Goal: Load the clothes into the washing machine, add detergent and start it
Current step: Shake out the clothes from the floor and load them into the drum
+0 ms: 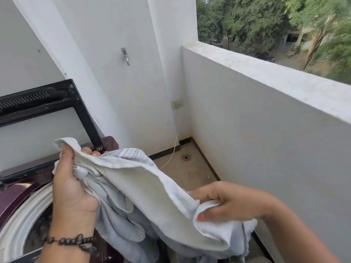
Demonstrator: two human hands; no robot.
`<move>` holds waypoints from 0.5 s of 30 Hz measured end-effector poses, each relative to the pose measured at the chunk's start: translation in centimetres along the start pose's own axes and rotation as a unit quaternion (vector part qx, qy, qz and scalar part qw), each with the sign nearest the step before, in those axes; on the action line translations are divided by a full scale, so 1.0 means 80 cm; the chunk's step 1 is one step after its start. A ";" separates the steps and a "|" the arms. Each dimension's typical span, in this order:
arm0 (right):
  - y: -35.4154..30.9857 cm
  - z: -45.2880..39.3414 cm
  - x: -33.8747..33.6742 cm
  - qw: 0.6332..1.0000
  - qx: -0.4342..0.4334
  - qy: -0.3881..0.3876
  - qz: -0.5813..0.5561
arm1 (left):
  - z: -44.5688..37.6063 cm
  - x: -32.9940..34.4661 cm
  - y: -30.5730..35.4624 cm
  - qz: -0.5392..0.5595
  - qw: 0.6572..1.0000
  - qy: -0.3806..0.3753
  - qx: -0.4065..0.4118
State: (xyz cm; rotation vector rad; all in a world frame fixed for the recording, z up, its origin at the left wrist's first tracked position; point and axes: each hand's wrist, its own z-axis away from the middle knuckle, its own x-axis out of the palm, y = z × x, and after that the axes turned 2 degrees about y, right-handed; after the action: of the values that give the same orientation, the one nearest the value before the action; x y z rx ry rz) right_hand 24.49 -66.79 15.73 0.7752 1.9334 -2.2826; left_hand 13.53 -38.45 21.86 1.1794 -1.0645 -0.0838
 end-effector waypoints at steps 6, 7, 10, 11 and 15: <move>-0.031 0.016 -0.031 0.926 -0.075 0.230 -0.291 | 0.017 0.000 0.003 -0.233 0.962 -0.121 0.075; -0.037 0.016 -0.034 0.906 -0.098 0.255 -0.324 | 0.025 0.009 -0.001 -0.278 0.947 -0.142 0.068; -0.048 0.006 -0.032 0.898 -0.126 0.264 -0.328 | 0.046 0.037 -0.029 -0.367 0.906 -0.209 0.026; -0.051 -0.002 -0.027 0.905 -0.122 0.263 -0.312 | 0.052 0.046 -0.040 -0.375 0.897 -0.233 0.012; -0.057 -0.028 0.002 0.918 -0.126 0.239 -0.288 | 0.066 0.077 -0.075 -0.295 0.907 -0.299 -0.007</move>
State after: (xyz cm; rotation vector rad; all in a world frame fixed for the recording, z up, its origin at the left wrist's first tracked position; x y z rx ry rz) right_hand 23.53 -63.65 19.60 0.8848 2.9533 -2.1636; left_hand 15.84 -48.22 20.96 1.4741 -1.1848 -0.9800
